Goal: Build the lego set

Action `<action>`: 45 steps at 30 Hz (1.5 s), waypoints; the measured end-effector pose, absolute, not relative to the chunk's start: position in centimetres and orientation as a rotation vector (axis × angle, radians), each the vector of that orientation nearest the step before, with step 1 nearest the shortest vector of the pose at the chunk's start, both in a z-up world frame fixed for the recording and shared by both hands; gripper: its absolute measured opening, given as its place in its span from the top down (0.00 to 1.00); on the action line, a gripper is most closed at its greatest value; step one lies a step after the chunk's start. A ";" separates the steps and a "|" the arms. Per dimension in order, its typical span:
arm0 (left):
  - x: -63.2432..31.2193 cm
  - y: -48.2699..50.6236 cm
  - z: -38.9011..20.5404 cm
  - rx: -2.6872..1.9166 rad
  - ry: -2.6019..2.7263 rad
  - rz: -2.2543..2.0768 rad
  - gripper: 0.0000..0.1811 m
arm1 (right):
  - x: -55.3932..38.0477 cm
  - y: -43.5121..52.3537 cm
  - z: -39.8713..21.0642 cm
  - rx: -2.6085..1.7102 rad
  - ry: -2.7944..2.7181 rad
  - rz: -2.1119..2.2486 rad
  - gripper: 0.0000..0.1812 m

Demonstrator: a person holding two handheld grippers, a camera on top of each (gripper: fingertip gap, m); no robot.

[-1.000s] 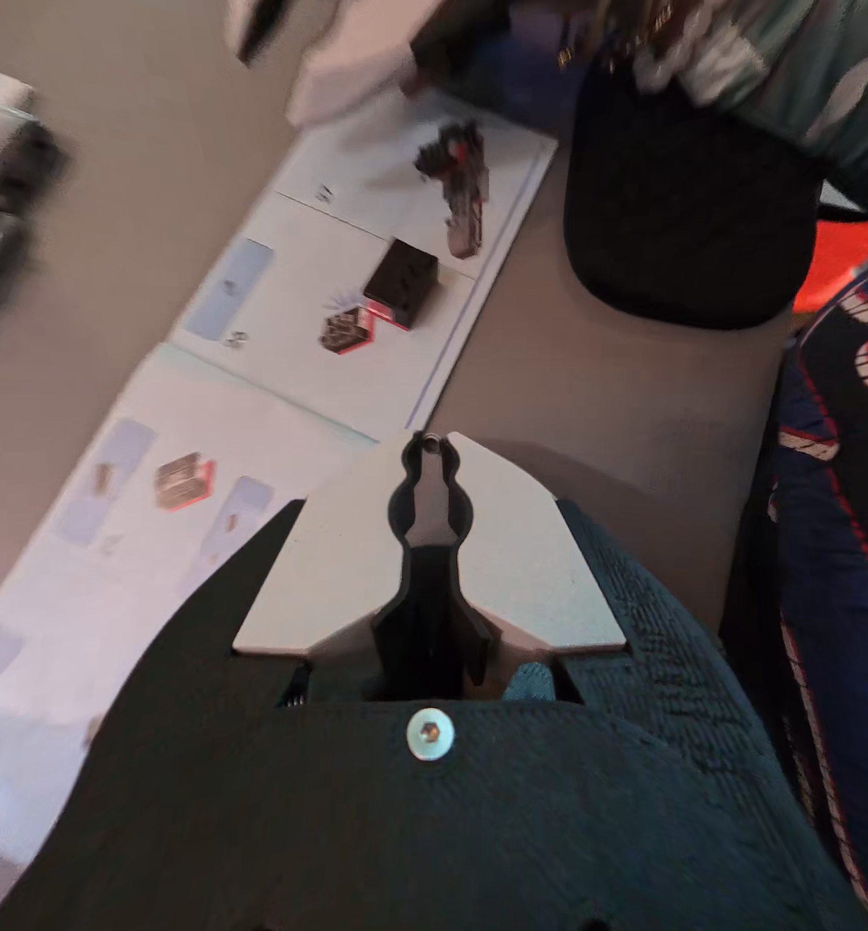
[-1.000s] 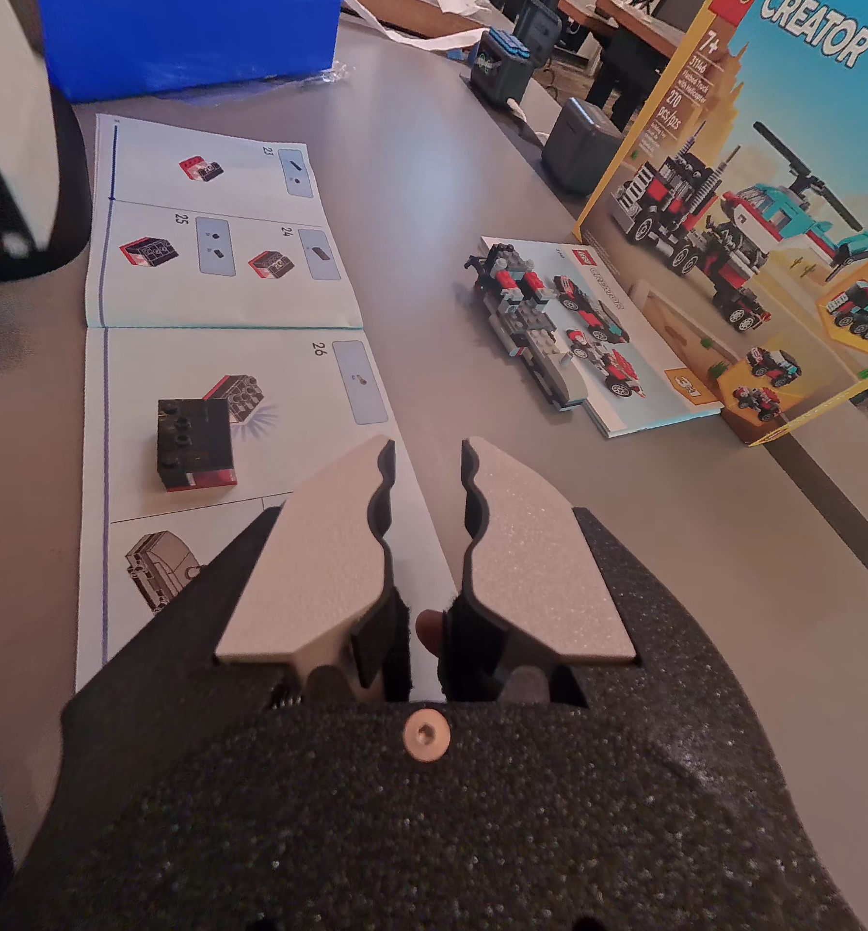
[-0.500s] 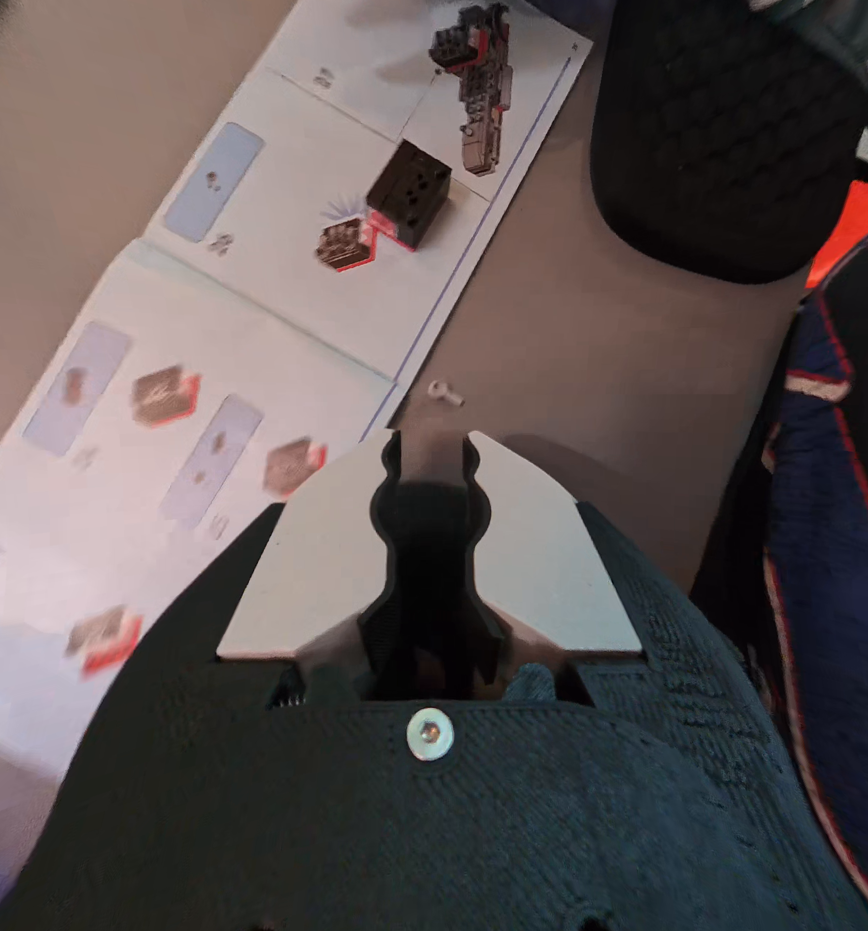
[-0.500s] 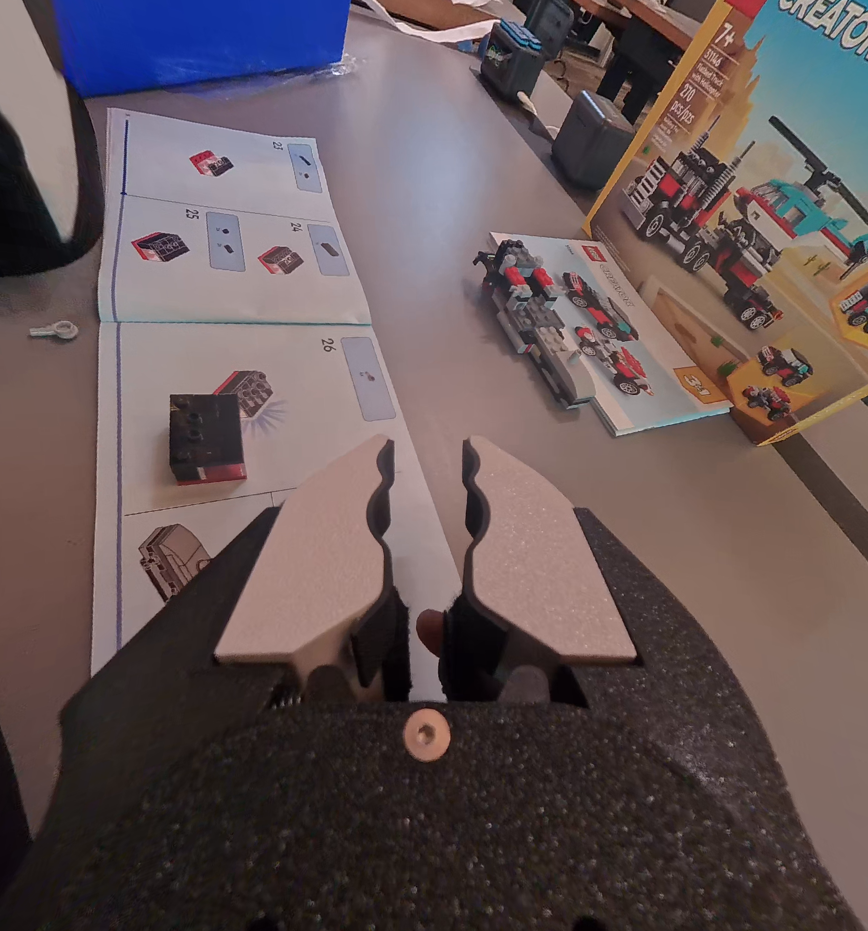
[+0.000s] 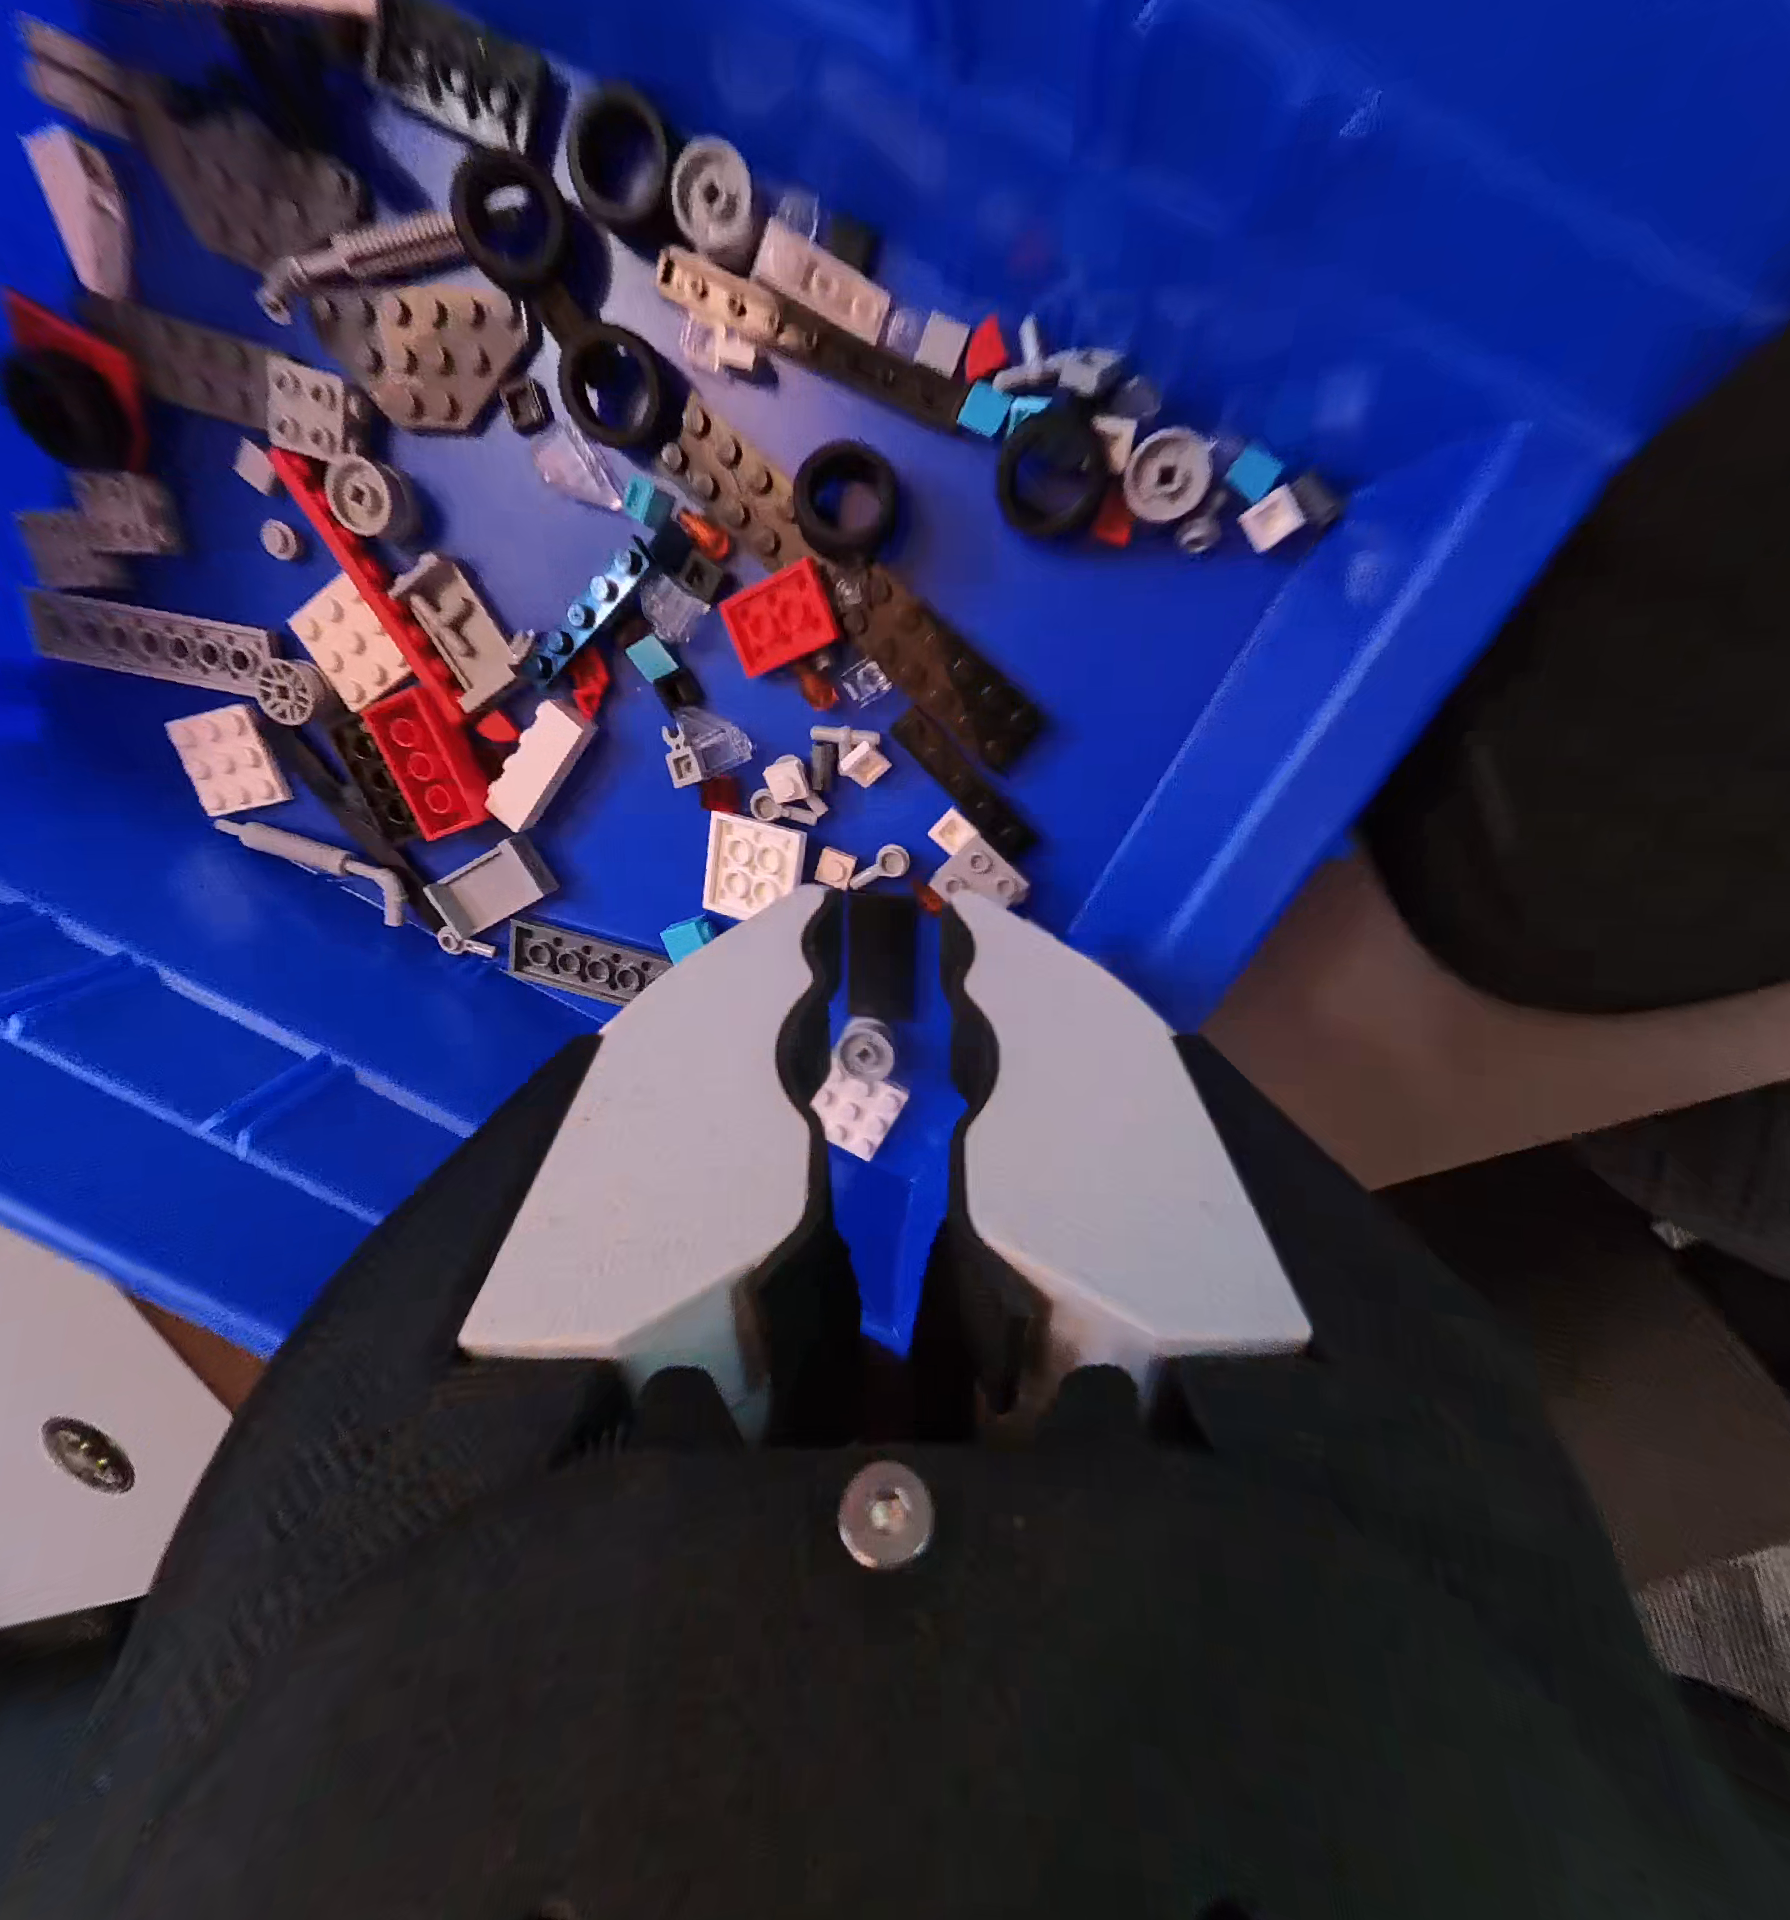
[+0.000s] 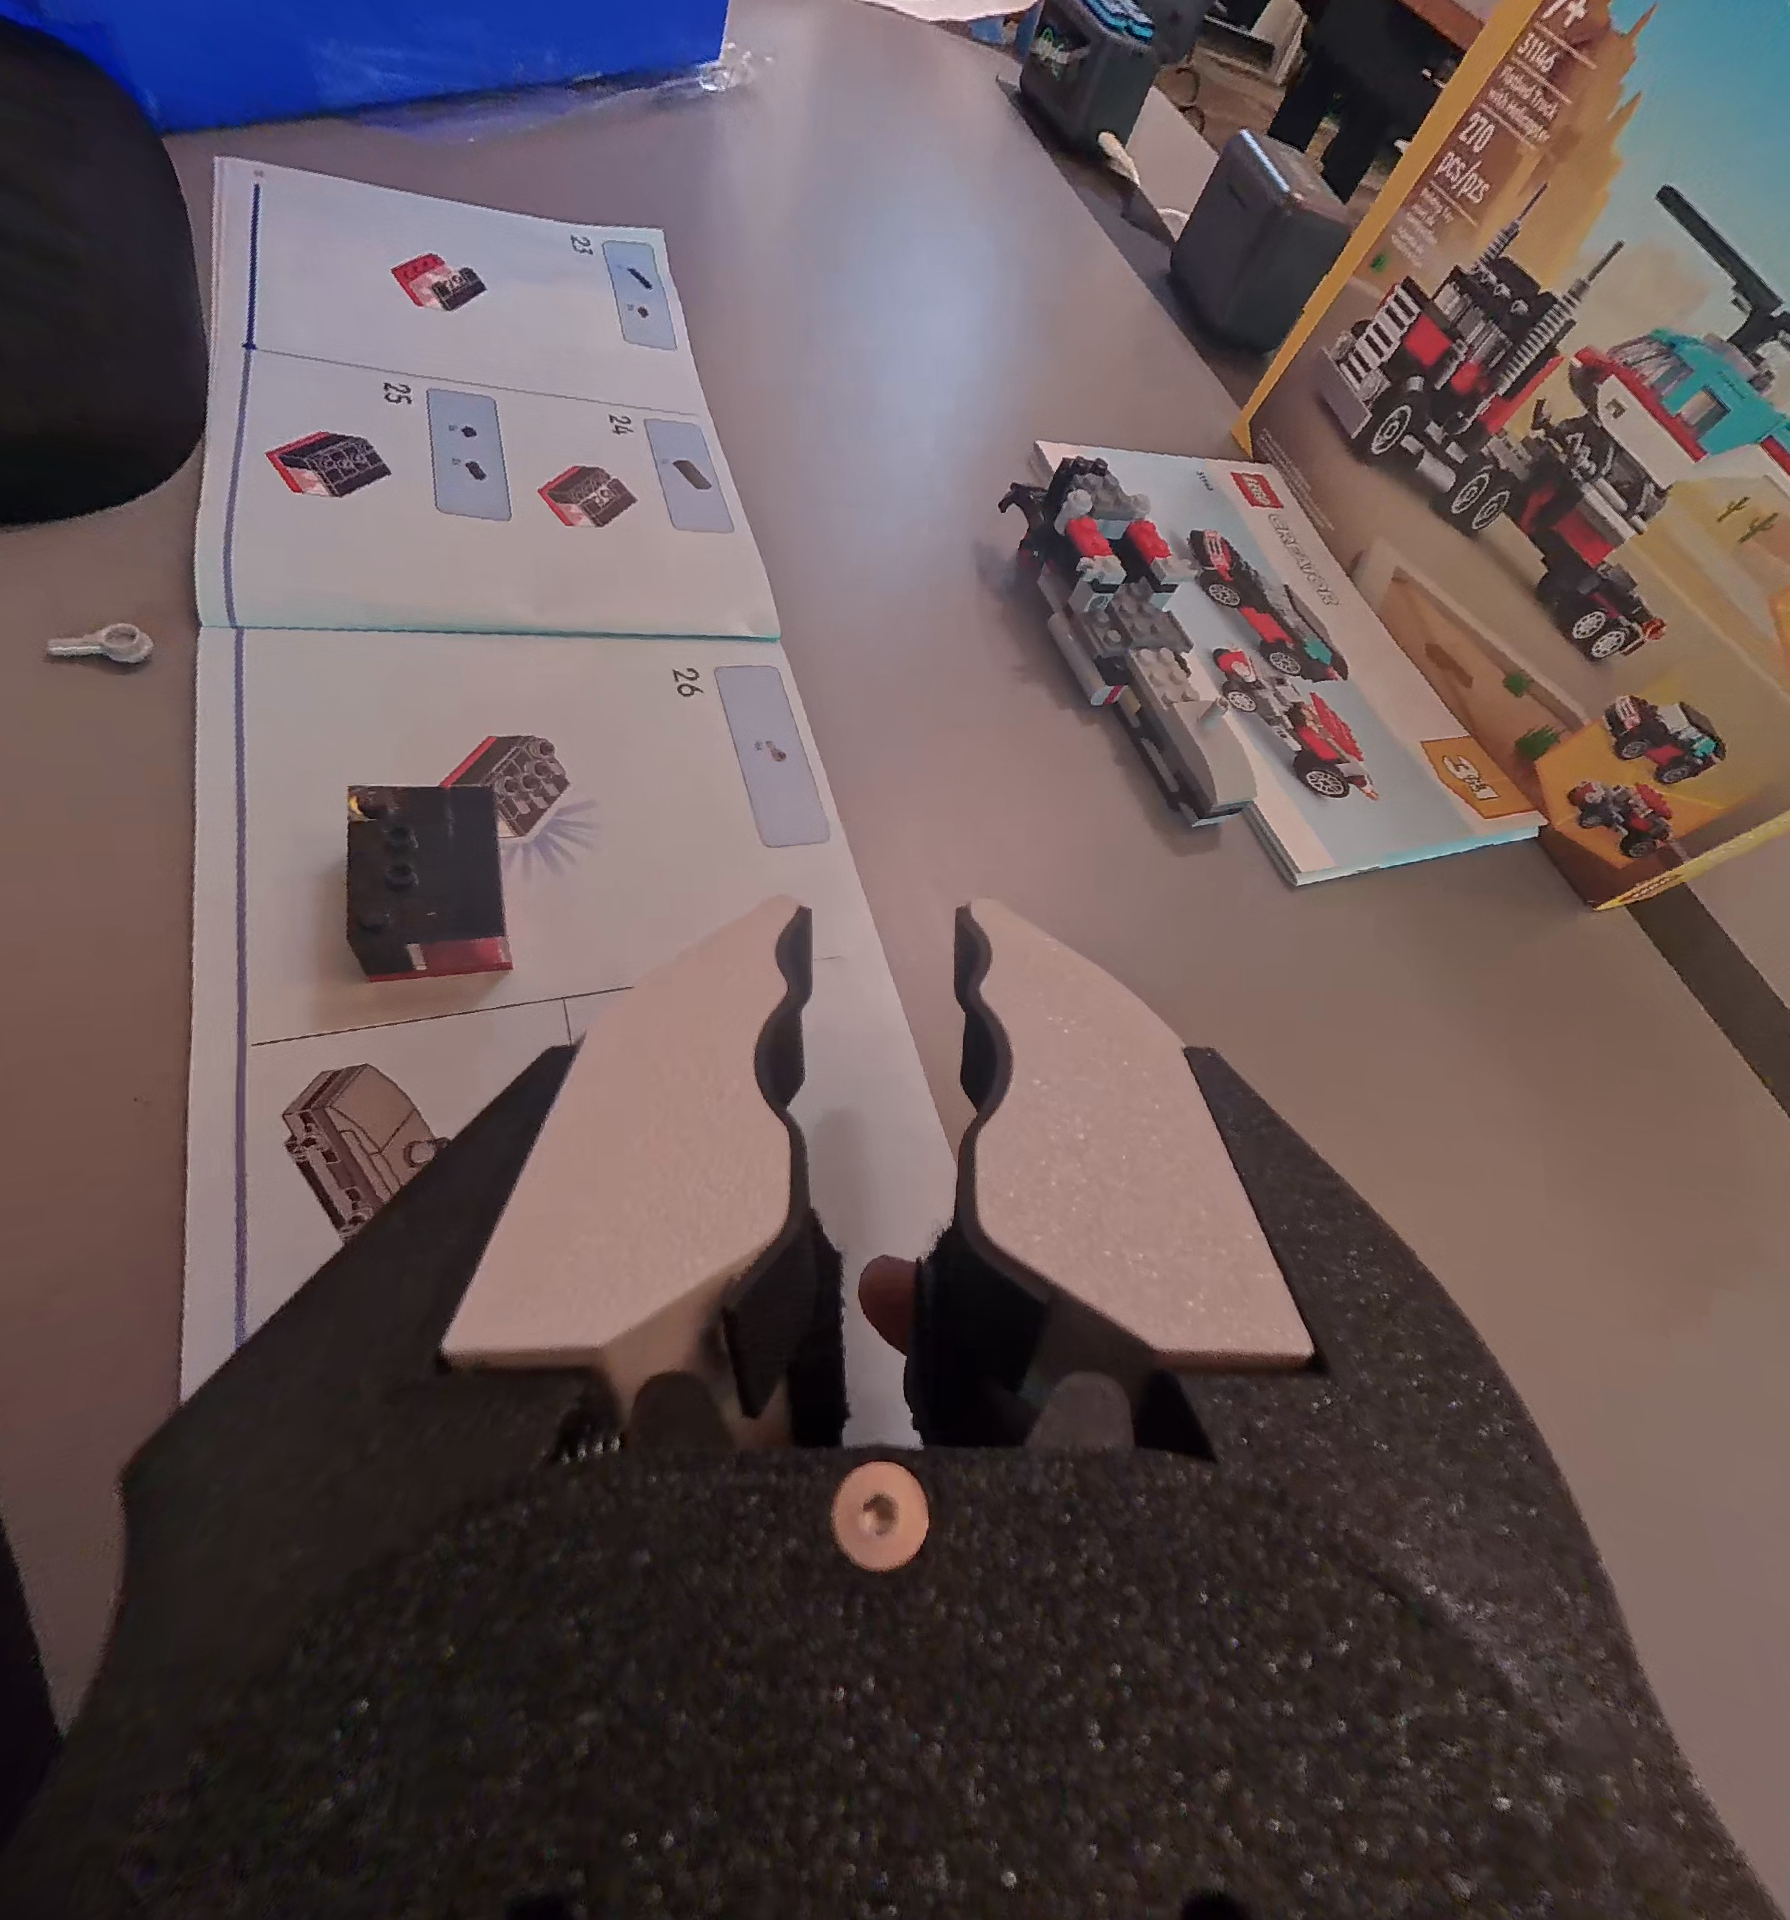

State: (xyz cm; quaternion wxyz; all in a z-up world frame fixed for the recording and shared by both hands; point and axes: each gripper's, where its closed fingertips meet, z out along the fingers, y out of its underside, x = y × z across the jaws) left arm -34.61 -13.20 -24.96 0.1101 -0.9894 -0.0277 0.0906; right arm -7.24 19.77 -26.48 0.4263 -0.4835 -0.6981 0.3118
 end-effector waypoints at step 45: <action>-15.4 -2.0 -22.2 -2.341 0.593 -0.237 0.96 | -7.3 19.7 -26.7 -1.213 -1.759 0.775 0.86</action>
